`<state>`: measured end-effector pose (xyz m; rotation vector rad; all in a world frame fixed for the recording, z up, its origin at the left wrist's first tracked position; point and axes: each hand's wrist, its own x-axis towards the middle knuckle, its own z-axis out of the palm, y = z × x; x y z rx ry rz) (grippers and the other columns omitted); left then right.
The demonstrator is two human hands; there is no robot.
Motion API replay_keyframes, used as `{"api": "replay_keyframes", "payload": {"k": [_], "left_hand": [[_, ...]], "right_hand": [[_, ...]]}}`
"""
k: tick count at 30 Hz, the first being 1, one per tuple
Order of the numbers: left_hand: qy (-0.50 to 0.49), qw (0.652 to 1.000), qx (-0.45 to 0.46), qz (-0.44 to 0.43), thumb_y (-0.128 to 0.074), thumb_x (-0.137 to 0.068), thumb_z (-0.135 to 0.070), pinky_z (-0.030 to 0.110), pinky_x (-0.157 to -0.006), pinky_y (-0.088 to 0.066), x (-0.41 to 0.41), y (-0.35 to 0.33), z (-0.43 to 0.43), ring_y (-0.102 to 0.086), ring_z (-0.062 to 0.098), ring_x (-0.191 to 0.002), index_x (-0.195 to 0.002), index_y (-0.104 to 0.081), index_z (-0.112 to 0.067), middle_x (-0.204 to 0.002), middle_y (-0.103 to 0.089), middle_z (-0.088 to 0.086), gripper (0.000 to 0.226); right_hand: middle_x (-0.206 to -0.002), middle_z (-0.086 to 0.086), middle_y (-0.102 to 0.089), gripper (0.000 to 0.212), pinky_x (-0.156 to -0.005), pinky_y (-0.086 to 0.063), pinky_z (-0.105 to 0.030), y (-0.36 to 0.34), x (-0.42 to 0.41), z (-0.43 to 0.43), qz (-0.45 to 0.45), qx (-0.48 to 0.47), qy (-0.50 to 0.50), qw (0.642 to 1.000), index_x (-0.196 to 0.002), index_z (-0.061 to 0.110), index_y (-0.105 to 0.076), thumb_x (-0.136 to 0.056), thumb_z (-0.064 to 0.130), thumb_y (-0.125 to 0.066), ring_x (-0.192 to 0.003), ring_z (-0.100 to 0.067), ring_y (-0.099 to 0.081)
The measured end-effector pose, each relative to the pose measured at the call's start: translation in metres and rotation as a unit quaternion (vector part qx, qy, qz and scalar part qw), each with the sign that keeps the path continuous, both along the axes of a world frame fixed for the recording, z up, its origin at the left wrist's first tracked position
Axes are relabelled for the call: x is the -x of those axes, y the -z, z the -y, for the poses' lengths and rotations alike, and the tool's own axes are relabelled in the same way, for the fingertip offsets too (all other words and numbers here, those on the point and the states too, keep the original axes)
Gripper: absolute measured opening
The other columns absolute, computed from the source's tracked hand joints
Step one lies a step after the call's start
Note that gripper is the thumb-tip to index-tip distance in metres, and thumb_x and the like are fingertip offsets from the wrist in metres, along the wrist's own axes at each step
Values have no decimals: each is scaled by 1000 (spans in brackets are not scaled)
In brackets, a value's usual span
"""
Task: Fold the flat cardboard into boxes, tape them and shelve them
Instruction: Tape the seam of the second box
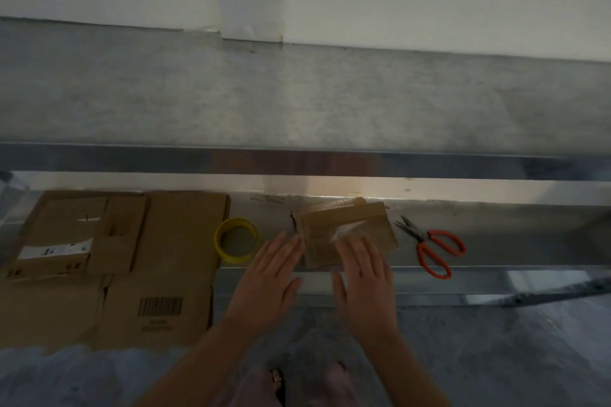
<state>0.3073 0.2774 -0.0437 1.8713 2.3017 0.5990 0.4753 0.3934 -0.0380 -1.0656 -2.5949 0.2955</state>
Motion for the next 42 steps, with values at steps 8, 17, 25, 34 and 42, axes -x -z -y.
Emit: {"api": "replay_keyframes", "payload": {"k": [8,17,25,34,42], "left_hand": [[-150,985,53,75,-23,-96,-57,32,-120,-1,-15,6,-46,5,13,-148,-154,-2,-24,-158,3,-12,69],[-379,857,-30,346,-62,-92,-34,20,-66,-45,-15,-1,-82,-62,8,-91,-97,-57,-33,-100,-64,-10,6],[-386,787,-65,478,-61,-93,-14,39,-75,-58,-14,3,-84,-67,27,-90,-85,-59,-15,-93,-64,8,9],[-362,807,-23,465,-57,-95,-14,48,-80,-57,-5,0,-80,-66,26,-82,-87,-55,-14,-89,-65,11,9],[-357,865,48,349,-51,-99,-25,46,-77,-55,-3,11,-86,-64,24,-81,-95,-51,-16,-88,-63,6,9]], "right_hand": [[-163,-4,-18,72,-120,-20,-50,11,-52,-99,87,76,10,993,-155,28,-20,-94,58,-45,-150,-28,-14],[-163,6,-3,96,-115,-27,-40,11,-26,-144,-8,291,-90,952,-153,42,-6,-83,49,-71,-144,-18,-20],[-159,8,-7,108,-112,-27,-31,15,-34,-157,-2,326,-118,938,-155,33,-10,-73,54,-78,-141,-16,-20],[-159,9,-6,107,-113,-31,-38,19,-35,-145,2,342,-84,936,-154,38,-6,-75,53,-77,-141,-18,-24],[-160,7,-8,103,-115,-30,-43,20,-35,-140,9,355,-56,933,-154,40,-4,-78,56,-73,-141,-21,-25]]}}
